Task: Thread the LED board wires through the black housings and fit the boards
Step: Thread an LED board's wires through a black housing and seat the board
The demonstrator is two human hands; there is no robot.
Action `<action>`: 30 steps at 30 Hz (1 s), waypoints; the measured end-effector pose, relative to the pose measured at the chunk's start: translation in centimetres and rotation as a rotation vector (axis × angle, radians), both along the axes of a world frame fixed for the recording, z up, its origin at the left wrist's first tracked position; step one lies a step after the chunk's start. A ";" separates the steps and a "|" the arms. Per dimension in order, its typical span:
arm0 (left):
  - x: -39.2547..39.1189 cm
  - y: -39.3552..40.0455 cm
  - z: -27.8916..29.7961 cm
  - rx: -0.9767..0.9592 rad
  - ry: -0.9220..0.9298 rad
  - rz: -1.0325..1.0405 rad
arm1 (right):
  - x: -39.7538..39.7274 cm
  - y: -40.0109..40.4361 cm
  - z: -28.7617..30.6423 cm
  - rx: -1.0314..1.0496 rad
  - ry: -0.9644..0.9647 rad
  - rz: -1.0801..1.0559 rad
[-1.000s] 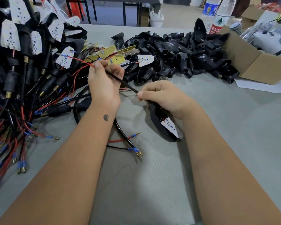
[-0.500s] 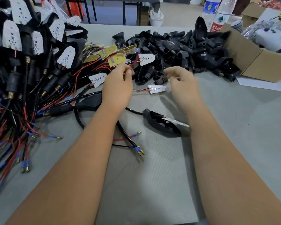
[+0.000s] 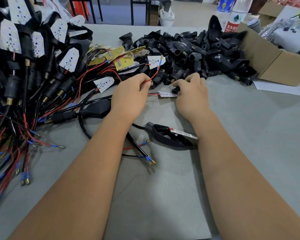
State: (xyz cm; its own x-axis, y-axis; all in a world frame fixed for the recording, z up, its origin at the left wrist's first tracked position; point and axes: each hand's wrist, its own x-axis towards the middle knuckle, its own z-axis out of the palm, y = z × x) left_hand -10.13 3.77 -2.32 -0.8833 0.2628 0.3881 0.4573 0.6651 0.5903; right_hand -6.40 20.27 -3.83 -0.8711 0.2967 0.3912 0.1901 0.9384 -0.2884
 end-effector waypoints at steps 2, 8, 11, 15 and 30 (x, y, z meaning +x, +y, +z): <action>-0.2 0.2 0.1 -0.153 0.097 0.010 | 0.0 0.0 0.0 -0.020 -0.018 -0.015; 0.4 1.1 0.1 -0.172 0.074 0.001 | -0.1 0.1 0.1 -0.079 -0.053 0.034; 1.0 0.8 0.1 -0.025 0.044 0.020 | -0.2 0.0 0.1 -0.107 -0.047 0.045; 1.1 0.7 0.3 0.096 -0.003 -0.004 | 0.0 -0.9 0.9 -0.421 0.128 0.103; 0.2 0.9 -0.2 0.273 -0.206 -0.117 | 0.7 -1.9 2.3 -1.209 0.387 0.041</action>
